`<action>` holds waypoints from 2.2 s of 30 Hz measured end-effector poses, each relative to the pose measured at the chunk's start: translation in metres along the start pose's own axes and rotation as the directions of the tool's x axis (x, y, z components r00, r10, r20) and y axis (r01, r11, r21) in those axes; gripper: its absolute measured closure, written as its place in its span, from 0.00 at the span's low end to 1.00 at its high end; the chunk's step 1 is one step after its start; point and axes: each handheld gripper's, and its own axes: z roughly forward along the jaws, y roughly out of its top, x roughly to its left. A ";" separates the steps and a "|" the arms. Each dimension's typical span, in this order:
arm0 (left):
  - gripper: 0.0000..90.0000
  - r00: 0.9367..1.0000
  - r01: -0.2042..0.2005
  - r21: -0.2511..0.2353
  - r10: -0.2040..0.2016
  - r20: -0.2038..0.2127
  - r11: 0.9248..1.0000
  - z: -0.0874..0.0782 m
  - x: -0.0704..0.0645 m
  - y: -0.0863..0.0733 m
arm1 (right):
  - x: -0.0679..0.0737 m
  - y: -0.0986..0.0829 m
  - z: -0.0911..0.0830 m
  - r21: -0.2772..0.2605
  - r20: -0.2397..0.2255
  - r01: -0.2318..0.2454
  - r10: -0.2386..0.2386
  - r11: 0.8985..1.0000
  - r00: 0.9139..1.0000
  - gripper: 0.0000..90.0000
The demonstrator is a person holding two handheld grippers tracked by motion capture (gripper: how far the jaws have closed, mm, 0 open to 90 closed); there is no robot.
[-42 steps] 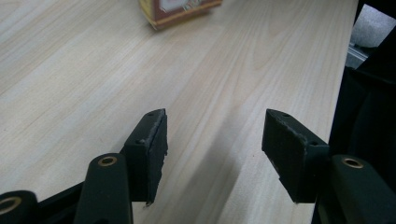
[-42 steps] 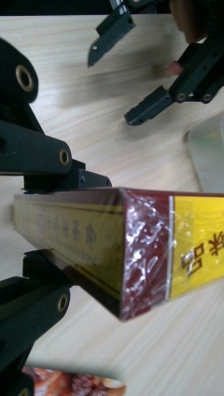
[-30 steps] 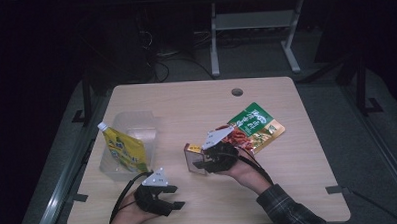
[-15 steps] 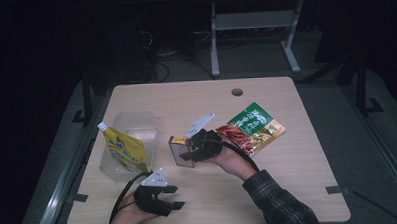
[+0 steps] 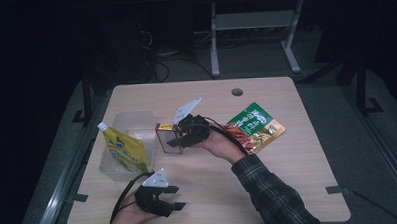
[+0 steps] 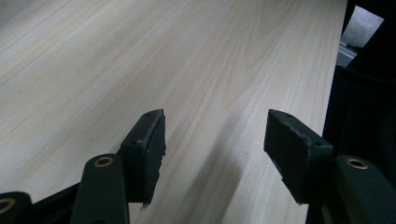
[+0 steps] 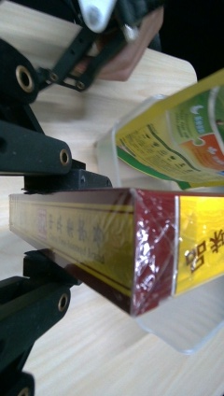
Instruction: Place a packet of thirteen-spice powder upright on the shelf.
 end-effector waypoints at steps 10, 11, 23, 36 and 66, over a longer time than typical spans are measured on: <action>0.38 1.000 -0.025 0.004 0.025 0.010 1.000 0.001 -0.002 0.001 | 0.001 0.028 0.018 -0.003 -0.007 0.074 -0.074 0.997 0.997 0.75; 0.38 1.000 -0.021 0.003 0.021 0.013 1.000 0.002 -0.002 0.001 | 0.001 0.031 0.020 -0.003 -0.009 0.076 -0.076 0.997 0.997 0.75; 0.38 0.999 -0.044 0.011 0.044 0.016 0.999 0.002 -0.002 0.001 | -0.002 0.052 0.041 -0.014 -0.021 0.101 -0.101 0.995 0.995 0.75; 0.38 0.999 -0.044 0.007 0.044 0.027 0.999 0.003 -0.004 0.002 | -0.006 0.058 0.065 -0.027 -0.045 0.086 -0.087 0.996 0.995 0.75; 0.38 0.997 -0.057 0.013 0.056 0.045 0.998 0.006 -0.007 0.003 | -0.007 0.055 0.115 -0.021 -0.087 0.021 -0.023 1.000 0.996 0.71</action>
